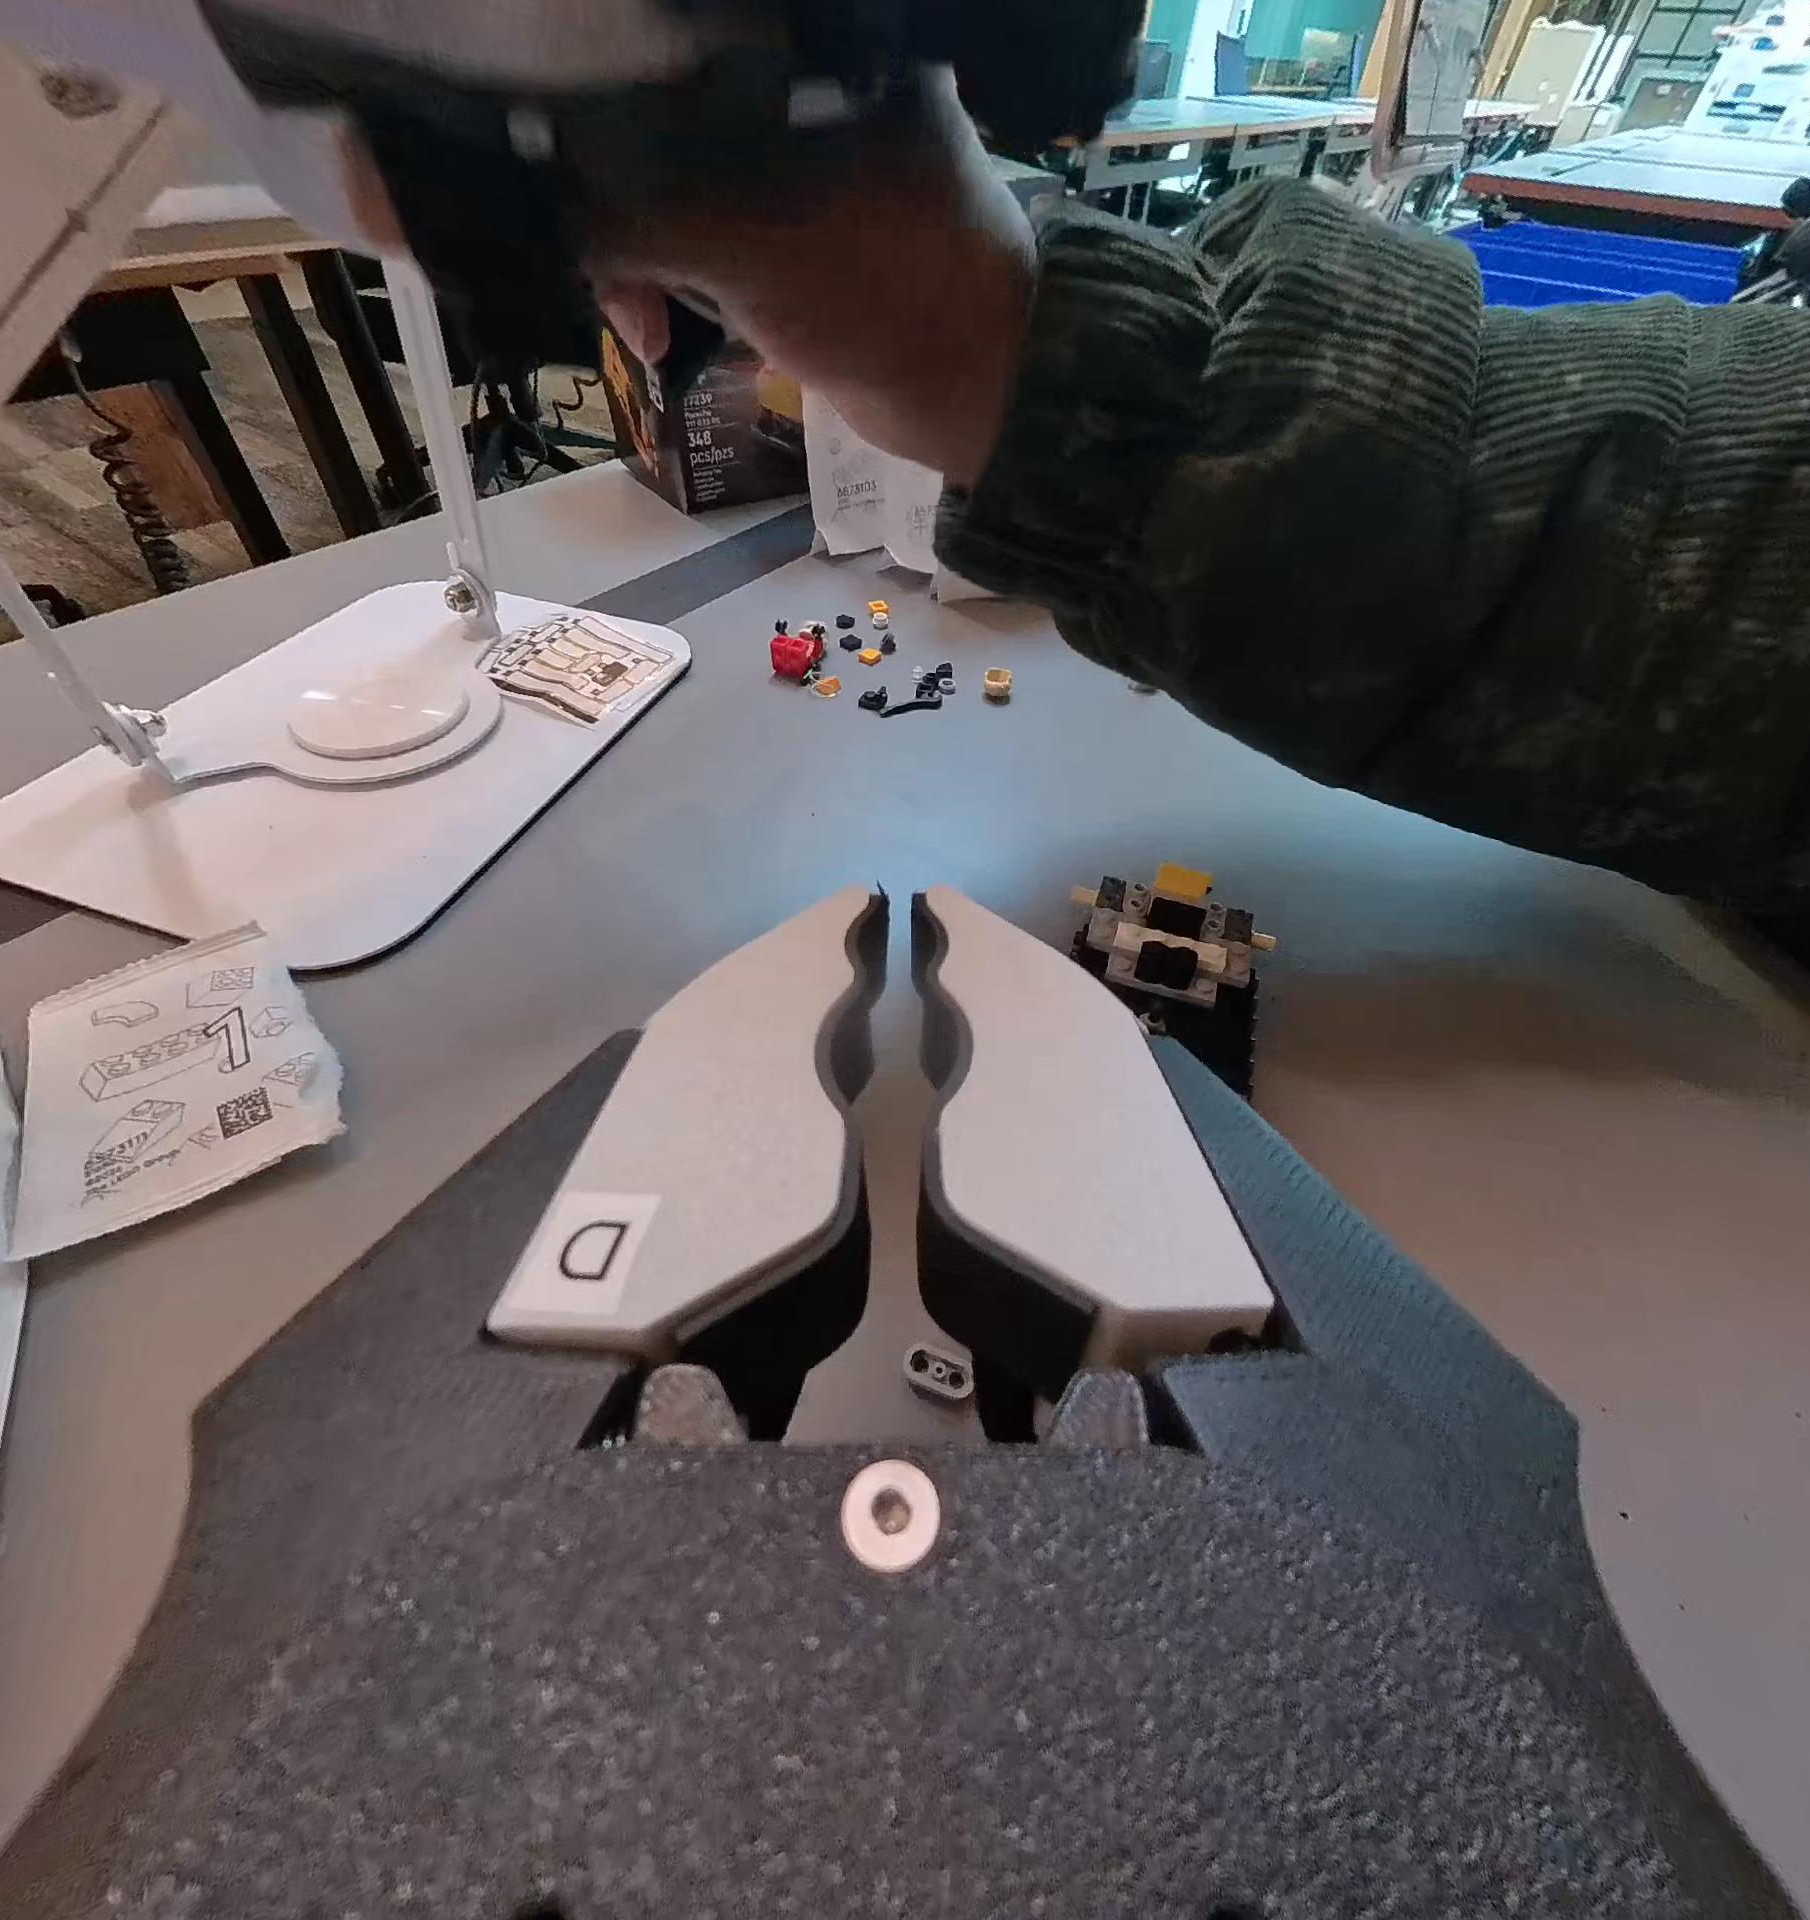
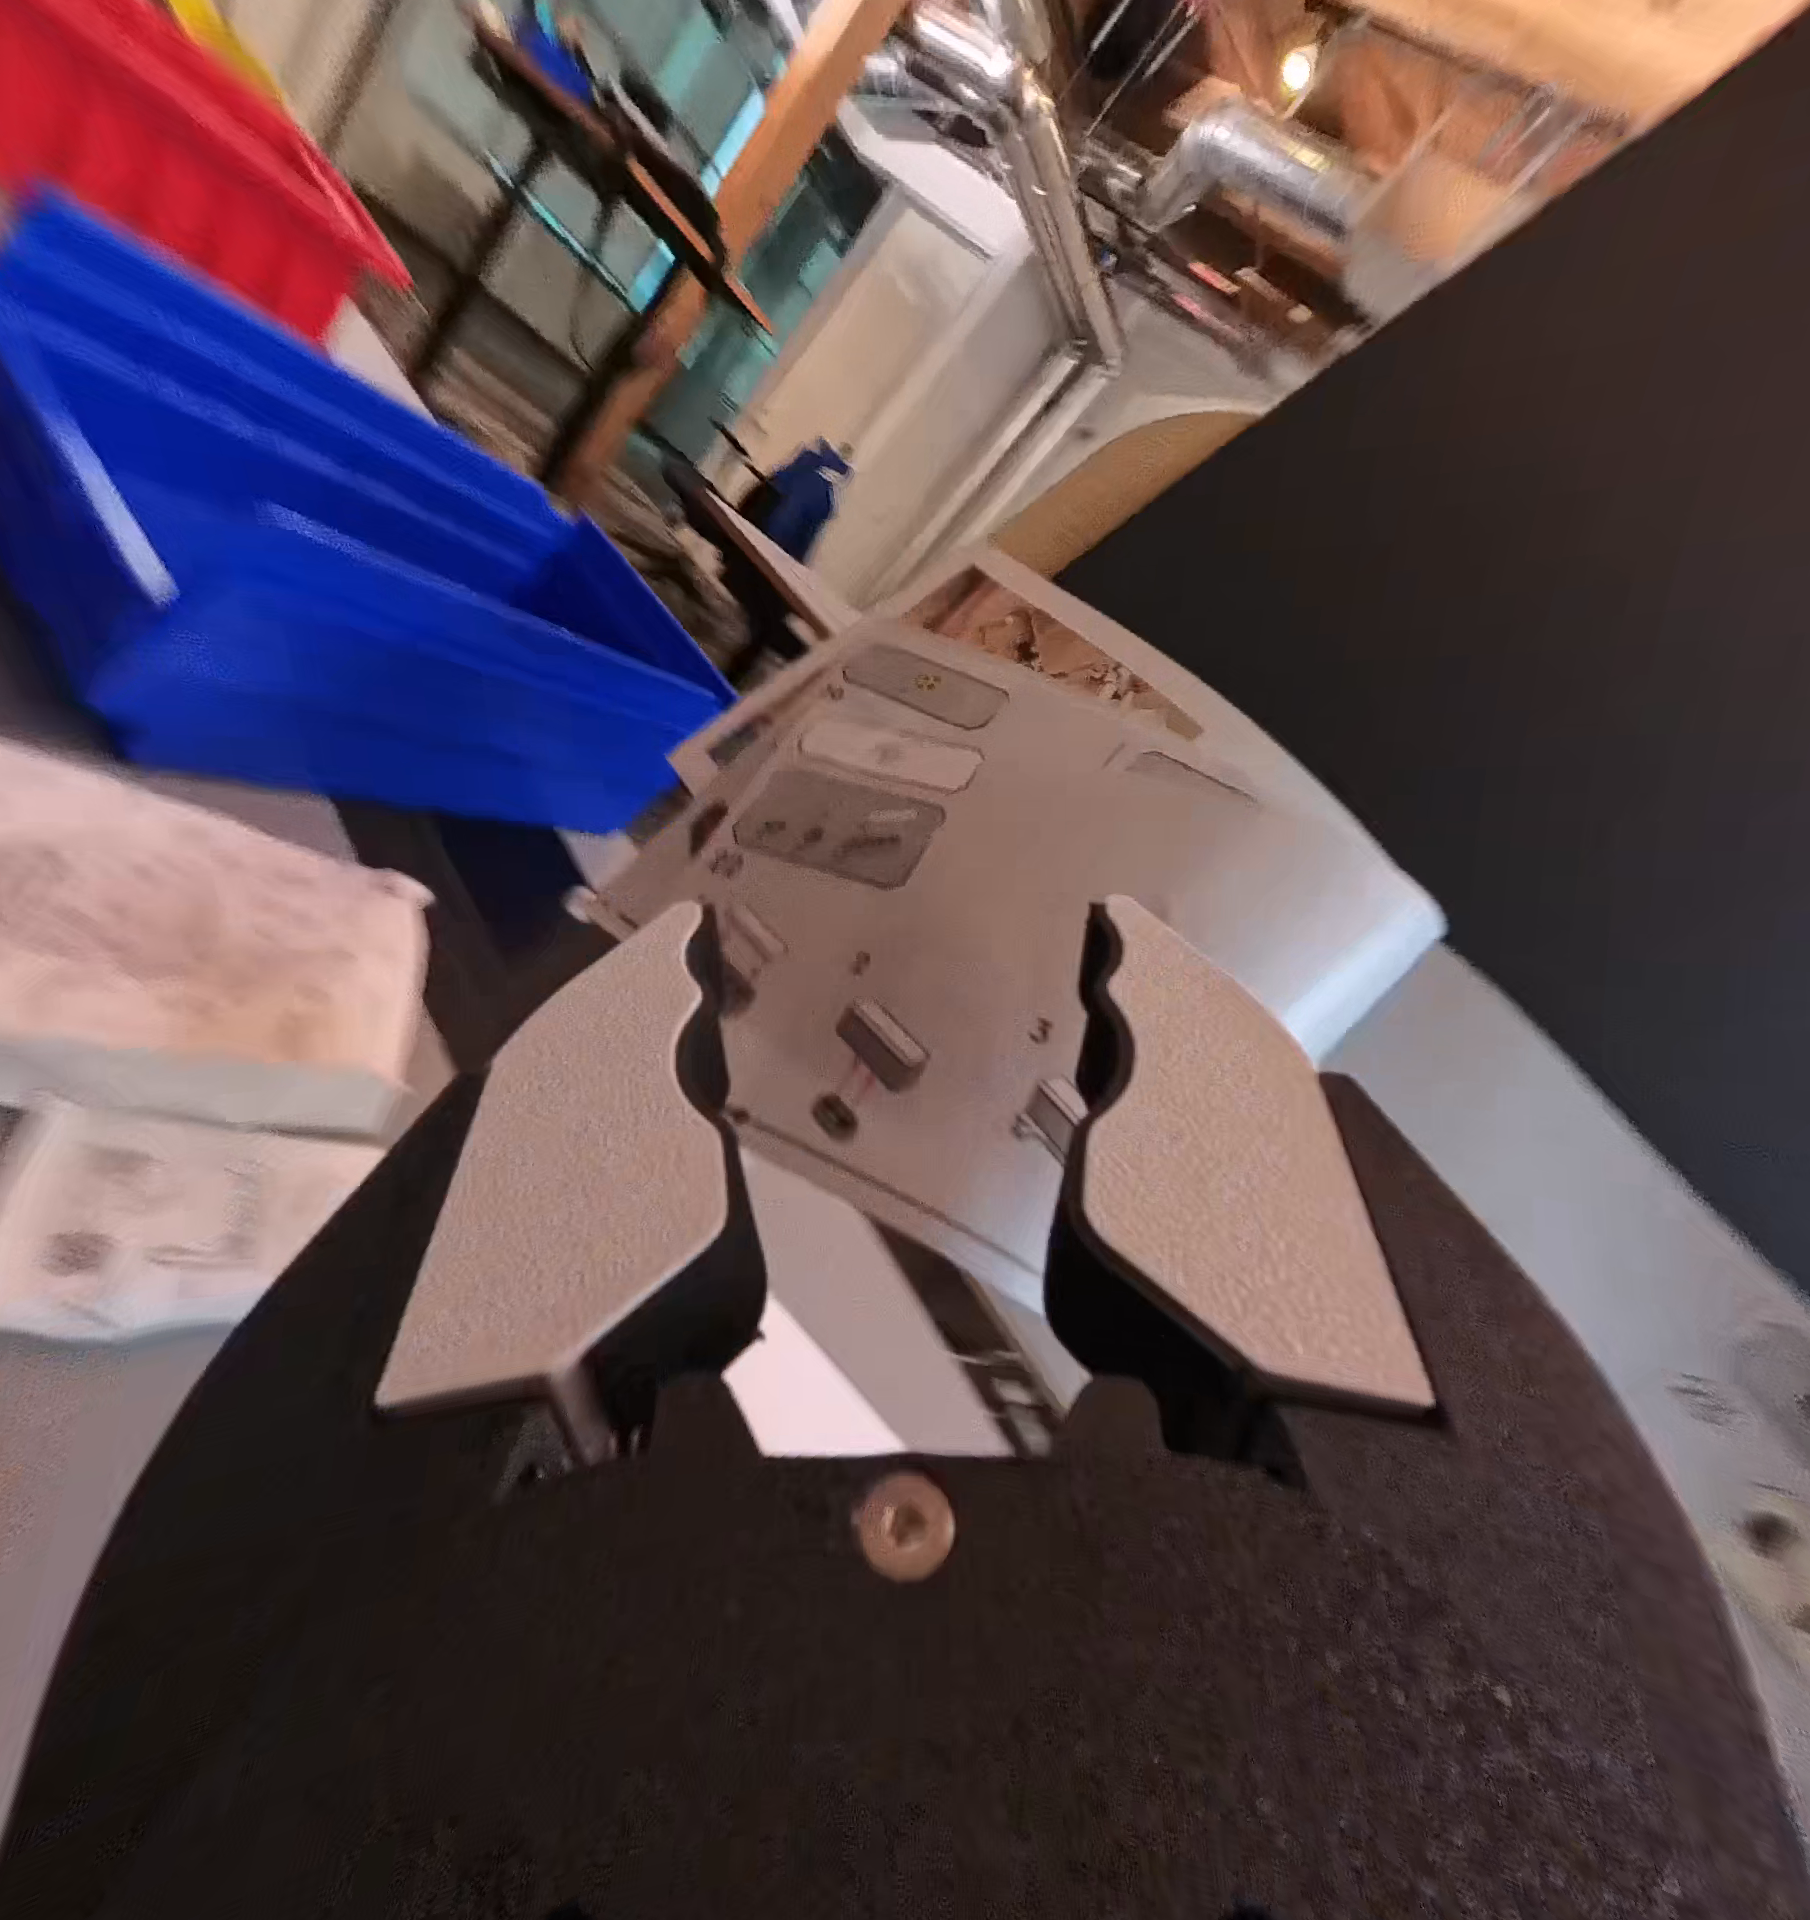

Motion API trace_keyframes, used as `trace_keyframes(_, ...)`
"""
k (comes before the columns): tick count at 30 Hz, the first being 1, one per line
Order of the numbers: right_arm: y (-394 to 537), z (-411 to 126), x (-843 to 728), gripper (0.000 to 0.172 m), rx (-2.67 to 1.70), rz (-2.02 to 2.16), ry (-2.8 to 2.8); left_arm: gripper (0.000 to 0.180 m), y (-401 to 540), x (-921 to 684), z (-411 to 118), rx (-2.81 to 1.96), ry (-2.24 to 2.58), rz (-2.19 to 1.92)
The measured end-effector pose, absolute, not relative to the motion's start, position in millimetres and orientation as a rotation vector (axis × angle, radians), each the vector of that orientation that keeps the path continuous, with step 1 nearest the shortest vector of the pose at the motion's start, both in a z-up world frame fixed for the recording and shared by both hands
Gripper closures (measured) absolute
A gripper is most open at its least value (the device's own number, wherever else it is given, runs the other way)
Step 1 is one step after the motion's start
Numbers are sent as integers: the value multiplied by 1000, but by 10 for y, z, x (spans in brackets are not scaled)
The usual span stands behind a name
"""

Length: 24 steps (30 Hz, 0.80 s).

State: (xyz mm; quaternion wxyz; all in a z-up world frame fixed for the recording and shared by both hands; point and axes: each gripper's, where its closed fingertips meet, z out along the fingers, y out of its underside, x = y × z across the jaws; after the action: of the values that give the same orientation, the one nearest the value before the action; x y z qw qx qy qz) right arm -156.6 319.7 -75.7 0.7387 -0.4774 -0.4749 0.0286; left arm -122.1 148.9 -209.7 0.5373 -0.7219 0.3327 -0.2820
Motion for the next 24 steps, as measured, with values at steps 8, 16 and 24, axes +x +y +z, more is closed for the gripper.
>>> trace_keyframes(8, 3689, -778, -1166, 82, -1279, -78, -791, 177, 1479, -1210, -2099, -1718, 797, -671)
trace_keyframes(16, 3809, -695, -837, 133, -1340, 67, -691, 177, 1519, -1216, -2076, -1711, 782, -673)
trace_keyframes(24, 3972, -677, -332, 150, -1444, 257, -511, 176, 1729, -1056, -1935, -1668, 877, -558)
